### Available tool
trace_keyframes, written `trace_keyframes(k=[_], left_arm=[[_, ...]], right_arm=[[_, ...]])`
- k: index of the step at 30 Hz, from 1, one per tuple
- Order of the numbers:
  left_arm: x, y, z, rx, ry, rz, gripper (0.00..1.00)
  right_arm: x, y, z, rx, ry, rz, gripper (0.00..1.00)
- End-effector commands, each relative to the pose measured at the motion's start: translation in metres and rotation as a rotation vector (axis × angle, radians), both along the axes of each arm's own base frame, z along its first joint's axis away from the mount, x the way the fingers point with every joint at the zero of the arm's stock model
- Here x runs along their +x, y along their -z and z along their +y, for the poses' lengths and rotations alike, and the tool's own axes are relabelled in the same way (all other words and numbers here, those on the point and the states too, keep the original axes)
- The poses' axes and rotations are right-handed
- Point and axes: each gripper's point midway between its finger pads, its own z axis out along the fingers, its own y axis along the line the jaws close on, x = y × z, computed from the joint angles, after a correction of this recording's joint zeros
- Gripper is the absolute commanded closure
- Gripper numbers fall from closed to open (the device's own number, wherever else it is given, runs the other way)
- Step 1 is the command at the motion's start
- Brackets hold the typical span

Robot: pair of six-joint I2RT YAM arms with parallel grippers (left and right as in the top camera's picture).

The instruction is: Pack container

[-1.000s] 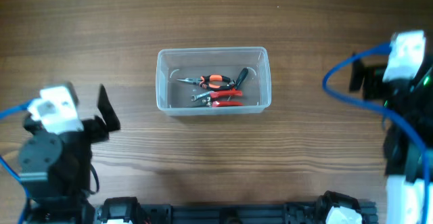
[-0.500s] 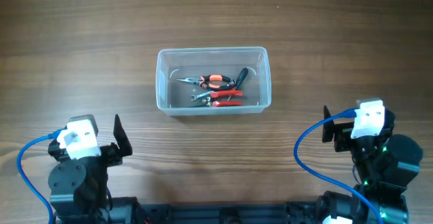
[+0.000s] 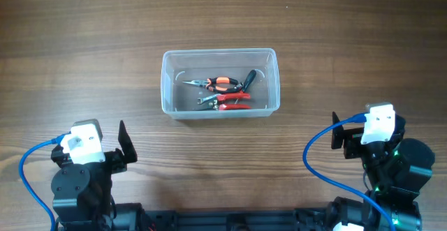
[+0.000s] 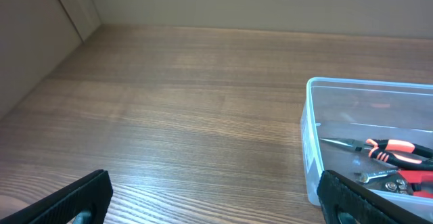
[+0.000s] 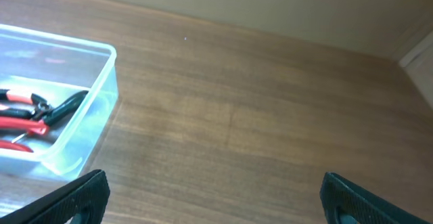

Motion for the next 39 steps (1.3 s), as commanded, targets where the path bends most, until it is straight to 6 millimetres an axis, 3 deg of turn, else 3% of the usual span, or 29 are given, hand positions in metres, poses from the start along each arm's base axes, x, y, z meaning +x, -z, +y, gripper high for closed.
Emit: trace_keyframes(k=[1, 11, 17, 23, 26, 31, 39], left_arm=[[-0.001, 0.0, 0.0, -0.002, 0.001, -0.007, 0.0], [-0.001, 0.0, 0.0, -0.002, 0.001, -0.007, 0.0], [-0.001, 0.0, 0.0, -0.002, 0.001, -0.007, 0.0], [-0.001, 0.0, 0.0, -0.002, 0.001, -0.007, 0.0], [-0.001, 0.0, 0.0, -0.002, 0.001, -0.007, 0.0], [-0.001, 0.0, 0.0, -0.002, 0.001, -0.007, 0.0], [-0.001, 0.0, 0.0, -0.002, 0.001, -0.007, 0.0]], right_arm=[[-0.002, 0.0, 0.004, 0.01, -0.018, -0.005, 0.0], [-0.01, -0.01, 0.002, -0.017, 0.008, -0.054, 0.0], [-0.041, -0.033, 0.039, 0.005, -0.13, -0.241, 0.0], [-0.008, -0.036, 0.053, -0.006, -0.2, -0.491, 0.0], [0.005, -0.023, 0.045, 0.038, -0.133, -0.561, 0.0], [0.014, 0.032, 0.045, 0.124, -0.102, -0.422, 0.0], [0.014, 0.032, 0.046, 0.088, -0.11, -0.427, 0.0]])
